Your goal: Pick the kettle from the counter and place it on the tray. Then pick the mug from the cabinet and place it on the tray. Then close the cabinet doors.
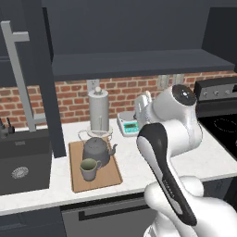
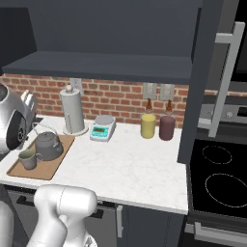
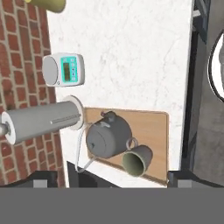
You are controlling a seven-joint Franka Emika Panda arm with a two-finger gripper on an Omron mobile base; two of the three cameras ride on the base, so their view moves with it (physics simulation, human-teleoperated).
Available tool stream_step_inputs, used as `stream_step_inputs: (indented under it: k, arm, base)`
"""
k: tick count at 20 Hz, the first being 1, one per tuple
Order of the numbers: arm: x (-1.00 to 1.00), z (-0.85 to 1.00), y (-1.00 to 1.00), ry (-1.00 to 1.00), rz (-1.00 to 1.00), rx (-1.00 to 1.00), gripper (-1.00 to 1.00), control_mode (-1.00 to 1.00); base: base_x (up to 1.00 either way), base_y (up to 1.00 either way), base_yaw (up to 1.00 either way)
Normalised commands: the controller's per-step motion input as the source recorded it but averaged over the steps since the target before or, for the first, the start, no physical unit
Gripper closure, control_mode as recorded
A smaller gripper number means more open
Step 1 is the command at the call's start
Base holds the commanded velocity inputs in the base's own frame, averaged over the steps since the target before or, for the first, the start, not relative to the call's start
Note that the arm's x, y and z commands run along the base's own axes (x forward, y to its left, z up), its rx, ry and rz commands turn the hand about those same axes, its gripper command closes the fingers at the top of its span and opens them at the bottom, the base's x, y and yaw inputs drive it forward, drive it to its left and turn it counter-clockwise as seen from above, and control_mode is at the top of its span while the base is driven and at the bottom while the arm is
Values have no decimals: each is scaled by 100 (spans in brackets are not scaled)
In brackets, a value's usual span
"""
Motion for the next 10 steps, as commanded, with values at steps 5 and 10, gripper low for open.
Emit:
stream_step_inputs:
  k: [5, 10]
  arm:
    - [-31, 2, -100, -12, 9, 0, -100, -100]
    - [-22, -4, -100, -9, 8, 4, -100, -100]
  base:
    - [0, 0, 0]
    - [0, 0, 0]
